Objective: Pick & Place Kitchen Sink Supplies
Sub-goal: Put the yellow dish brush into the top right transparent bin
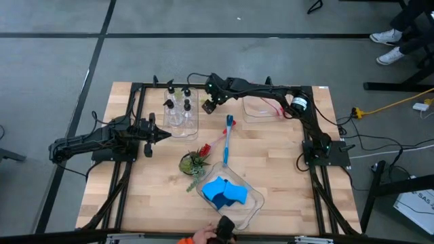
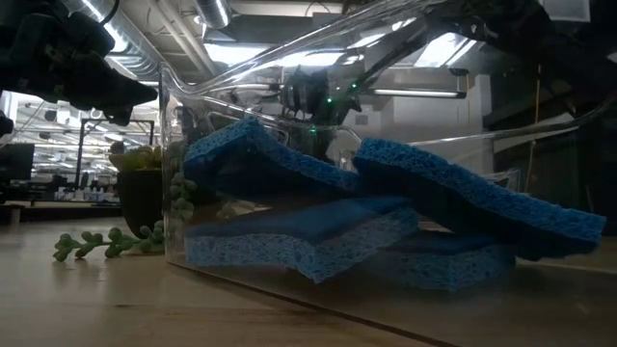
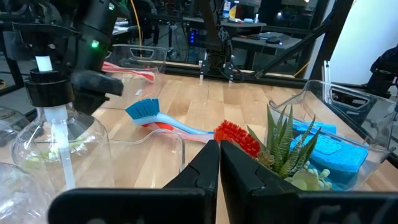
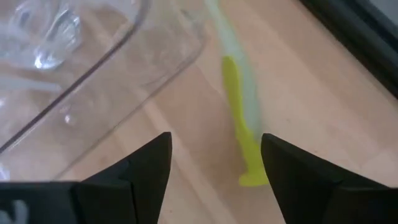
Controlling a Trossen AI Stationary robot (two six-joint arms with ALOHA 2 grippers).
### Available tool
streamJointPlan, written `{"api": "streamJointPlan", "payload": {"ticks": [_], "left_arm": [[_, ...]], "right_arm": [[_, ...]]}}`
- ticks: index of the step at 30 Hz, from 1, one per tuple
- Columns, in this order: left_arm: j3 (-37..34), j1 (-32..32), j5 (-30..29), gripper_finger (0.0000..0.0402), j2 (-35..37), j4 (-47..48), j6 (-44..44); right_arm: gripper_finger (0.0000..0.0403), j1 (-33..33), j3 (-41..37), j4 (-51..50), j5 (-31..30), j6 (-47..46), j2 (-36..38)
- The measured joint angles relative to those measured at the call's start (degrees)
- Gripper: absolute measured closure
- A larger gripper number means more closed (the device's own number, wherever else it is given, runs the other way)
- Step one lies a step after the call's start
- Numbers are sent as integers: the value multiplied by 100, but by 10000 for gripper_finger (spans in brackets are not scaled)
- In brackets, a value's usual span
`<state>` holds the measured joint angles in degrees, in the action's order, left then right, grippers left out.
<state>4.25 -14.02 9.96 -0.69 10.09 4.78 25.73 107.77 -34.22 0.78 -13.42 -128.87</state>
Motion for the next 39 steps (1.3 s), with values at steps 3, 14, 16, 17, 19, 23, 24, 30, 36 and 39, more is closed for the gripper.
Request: {"api": "streamJointPlan", "payload": {"ticks": [3, 14, 16, 17, 19, 23, 24, 30, 36, 39], "left_arm": [[0, 0, -69, 395, 0, 0, 0], [-4, 0, -647, 391, 0, 9, 0], [-4, 0, -661, 392, 0, 9, 0], [-4, 0, -676, 393, 0, 7, 2], [-4, 0, -776, 394, 0, 9, 43], [-7, 0, -892, 395, 0, 11, 42], [-7, 0, -892, 395, 0, 11, 42], [-7, 0, -892, 394, 0, 11, 43], [-7, 0, -896, 391, 0, 9, 43], [-7, -1, -901, 393, 0, 8, 44]], "right_arm": [[157, 75, 0, 9, 76, -119, 1], [157, 160, 0, -38, 98, -444, -10], [157, 181, 0, -40, 177, -532, -10], [157, 194, 0, -36, 203, -596, -12], [157, 220, 0, -25, 211, -735, -12], [157, 241, 60, -159, 232, -817, -17], [157, 243, 63, -181, 231, -795, -17], [157, 239, 66, -291, 168, -644, -57], [157, 239, 66, -339, 76, -485, -84], [157, 229, 66, -400, 59, -398, -84]]}}
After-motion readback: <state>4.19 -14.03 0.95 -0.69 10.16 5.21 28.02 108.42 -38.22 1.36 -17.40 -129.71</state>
